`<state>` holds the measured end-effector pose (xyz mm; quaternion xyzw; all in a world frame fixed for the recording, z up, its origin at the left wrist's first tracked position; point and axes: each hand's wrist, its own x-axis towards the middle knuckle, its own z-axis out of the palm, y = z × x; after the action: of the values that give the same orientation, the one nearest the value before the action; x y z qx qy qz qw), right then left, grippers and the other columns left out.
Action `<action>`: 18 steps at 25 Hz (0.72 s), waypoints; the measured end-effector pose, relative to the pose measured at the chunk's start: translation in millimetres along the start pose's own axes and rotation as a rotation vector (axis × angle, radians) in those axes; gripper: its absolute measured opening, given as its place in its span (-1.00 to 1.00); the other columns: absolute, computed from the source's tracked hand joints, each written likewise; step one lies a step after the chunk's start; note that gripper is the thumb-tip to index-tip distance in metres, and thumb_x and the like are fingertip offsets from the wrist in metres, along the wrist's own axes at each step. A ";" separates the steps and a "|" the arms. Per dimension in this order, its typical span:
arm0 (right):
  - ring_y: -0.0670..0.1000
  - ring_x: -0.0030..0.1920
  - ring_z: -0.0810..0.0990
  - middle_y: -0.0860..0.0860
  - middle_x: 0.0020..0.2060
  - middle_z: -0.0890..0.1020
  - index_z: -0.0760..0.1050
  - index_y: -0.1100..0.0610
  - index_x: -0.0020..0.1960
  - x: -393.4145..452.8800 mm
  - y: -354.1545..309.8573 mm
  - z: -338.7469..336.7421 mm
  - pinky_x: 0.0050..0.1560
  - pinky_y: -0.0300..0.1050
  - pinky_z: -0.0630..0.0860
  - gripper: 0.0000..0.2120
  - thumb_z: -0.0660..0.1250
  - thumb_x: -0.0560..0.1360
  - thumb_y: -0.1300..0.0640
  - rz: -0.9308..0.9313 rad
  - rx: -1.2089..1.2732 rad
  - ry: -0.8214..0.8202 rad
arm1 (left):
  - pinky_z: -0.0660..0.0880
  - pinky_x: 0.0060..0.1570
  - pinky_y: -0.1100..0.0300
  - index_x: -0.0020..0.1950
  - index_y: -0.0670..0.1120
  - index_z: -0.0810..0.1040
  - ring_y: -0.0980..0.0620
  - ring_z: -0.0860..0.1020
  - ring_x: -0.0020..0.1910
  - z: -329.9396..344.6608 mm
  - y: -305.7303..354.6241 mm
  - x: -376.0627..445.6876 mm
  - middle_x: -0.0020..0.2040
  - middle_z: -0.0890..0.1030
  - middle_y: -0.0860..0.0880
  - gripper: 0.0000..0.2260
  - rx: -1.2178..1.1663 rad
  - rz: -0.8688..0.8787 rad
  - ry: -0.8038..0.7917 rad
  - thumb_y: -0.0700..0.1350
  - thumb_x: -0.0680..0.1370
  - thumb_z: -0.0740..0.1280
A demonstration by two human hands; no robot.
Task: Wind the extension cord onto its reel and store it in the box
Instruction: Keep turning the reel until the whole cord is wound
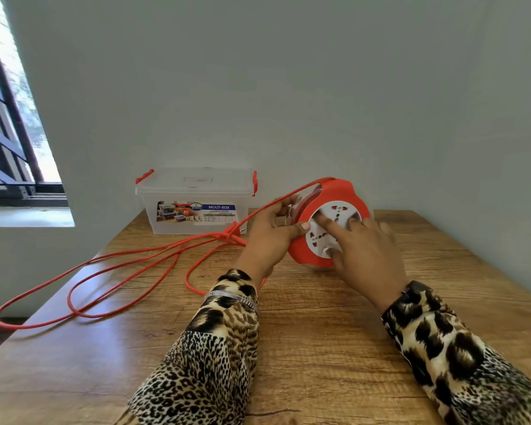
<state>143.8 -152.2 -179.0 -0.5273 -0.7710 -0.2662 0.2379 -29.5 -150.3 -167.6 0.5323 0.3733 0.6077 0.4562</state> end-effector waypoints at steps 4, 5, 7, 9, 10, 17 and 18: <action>0.09 -0.15 0.60 0.03 -0.20 0.64 0.13 -0.19 0.49 -3.2 -5.1 -3.3 -0.08 0.00 0.48 -0.40 0.22 0.50 -0.17 0.113 0.159 0.048 | 0.61 0.04 -0.10 0.18 0.01 0.51 -0.13 0.60 0.13 6.3 -2.9 0.3 0.19 0.54 -0.17 -0.61 0.073 -0.011 0.049 -0.34 0.44 0.44; 0.09 -0.18 0.60 0.02 -0.21 0.64 0.13 -0.20 0.49 -3.5 -6.6 -3.4 -0.11 -0.01 0.49 -0.40 0.22 0.50 -0.18 0.145 0.201 0.031 | 0.62 0.02 -0.10 0.15 0.02 0.51 -0.13 0.60 0.13 7.3 -3.7 0.4 0.19 0.54 -0.17 -0.61 0.075 -0.009 0.058 -0.34 0.44 0.44; 0.10 -0.15 0.61 0.04 -0.15 0.65 0.12 -0.22 0.49 -2.8 -7.2 -2.4 -0.14 -0.05 0.49 -0.39 0.22 0.49 -0.22 0.238 0.299 -0.025 | 0.63 -0.02 -0.10 0.08 0.07 0.50 -0.14 0.60 0.11 9.0 -4.3 0.0 0.16 0.54 -0.16 -0.62 0.075 -0.004 0.076 -0.35 0.44 0.44; 0.07 -0.10 0.61 0.06 -0.03 0.65 0.14 -0.23 0.48 -1.8 -4.6 -0.7 -0.20 -0.15 0.45 -0.38 0.26 0.48 -0.22 0.335 0.462 -0.075 | 0.63 -0.04 -0.11 0.04 0.09 0.49 -0.13 0.60 0.11 10.9 -5.0 -0.9 0.15 0.54 -0.14 -0.62 0.079 -0.010 0.092 -0.35 0.44 0.44; 0.02 -0.07 0.60 0.05 0.05 0.64 0.16 -0.22 0.48 -0.8 -3.2 0.8 -0.21 -0.19 0.43 -0.38 0.28 0.47 -0.20 0.388 0.583 -0.096 | 0.63 -0.05 -0.12 0.04 0.08 0.48 -0.13 0.60 0.10 11.7 -5.7 -1.7 0.14 0.54 -0.13 -0.62 0.072 -0.014 0.094 -0.35 0.44 0.44; -0.08 -0.31 0.54 0.08 0.09 0.63 0.31 0.11 0.43 5.5 1.8 -8.7 -0.37 -0.25 0.38 -0.41 0.41 0.47 0.04 0.867 1.599 -0.356 | 0.64 -0.09 -0.12 0.09 -0.01 0.43 -0.12 0.61 0.07 22.6 -12.3 -6.9 0.11 0.53 -0.11 -0.61 -0.028 -0.097 0.103 -0.39 0.43 0.45; -0.10 -0.41 0.49 0.11 -0.03 0.65 0.41 0.20 0.33 5.5 2.0 -9.1 -0.42 -0.24 0.35 -0.55 0.37 0.49 0.09 0.891 1.709 -0.379 | 0.63 -0.09 -0.12 0.08 0.00 0.43 -0.13 0.61 0.08 23.7 -12.9 -6.8 0.11 0.53 -0.11 -0.61 -0.014 -0.089 0.103 -0.37 0.42 0.45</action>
<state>144.7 -153.8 -168.3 -0.4542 -0.4602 0.5844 0.4903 -4.0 -153.6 -178.2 0.4800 0.4153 0.6161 0.4664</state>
